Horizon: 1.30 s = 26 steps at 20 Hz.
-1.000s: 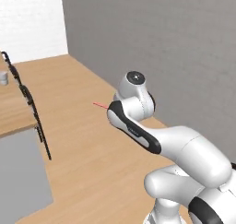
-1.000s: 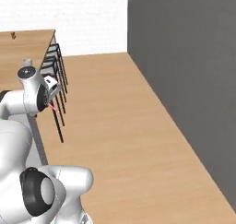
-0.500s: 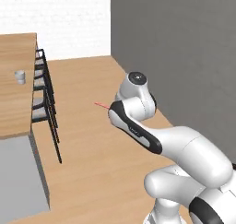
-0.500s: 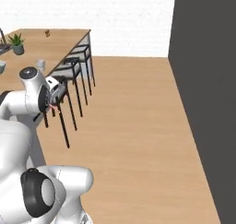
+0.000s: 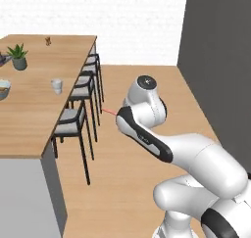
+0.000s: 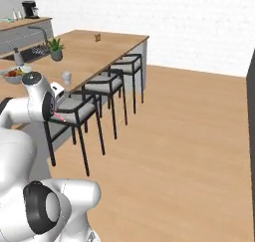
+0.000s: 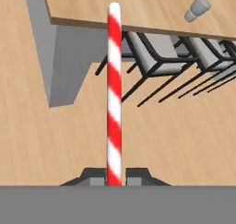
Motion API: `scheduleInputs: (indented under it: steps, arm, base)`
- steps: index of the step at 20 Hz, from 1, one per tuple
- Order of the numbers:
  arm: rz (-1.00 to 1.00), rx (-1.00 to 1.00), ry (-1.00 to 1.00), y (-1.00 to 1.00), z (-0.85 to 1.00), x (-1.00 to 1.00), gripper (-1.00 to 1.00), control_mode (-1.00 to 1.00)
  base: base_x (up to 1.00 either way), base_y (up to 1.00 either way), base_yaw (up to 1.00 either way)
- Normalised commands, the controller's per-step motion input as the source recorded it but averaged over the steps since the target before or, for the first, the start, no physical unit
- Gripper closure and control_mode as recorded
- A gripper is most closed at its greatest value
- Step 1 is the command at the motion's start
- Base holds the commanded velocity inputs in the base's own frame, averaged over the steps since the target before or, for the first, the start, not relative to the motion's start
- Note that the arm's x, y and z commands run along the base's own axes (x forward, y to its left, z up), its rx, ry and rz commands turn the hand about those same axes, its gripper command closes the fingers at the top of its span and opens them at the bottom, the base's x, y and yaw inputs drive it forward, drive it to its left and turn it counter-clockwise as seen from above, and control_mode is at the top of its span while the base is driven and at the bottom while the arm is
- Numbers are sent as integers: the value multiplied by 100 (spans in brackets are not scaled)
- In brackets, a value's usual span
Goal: Take a straw from the drawer in front and place it inside the glass cup on the dining counter.
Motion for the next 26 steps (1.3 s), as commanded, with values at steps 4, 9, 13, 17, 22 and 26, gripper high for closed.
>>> scheduleInputs:
  steps: [4,9,13,17,22,26]
  arm:
    - [0,0,0,0,0,0,100,100]
    - [0,0,0,0,0,0,100,100]
    - [0,0,0,0,0,0,100,100]
    - [0,0,0,0,0,0,100,100]
    - [0,0,0,0,0,0,100,100]
    - [0,0,0,0,0,0,100,100]
  base:
    - [89,-57,52]
    - [82,-61,52]
    - [63,-67,49]
    - [57,-64,50]
    - [46,-68,46]
    - [35,-56,46]
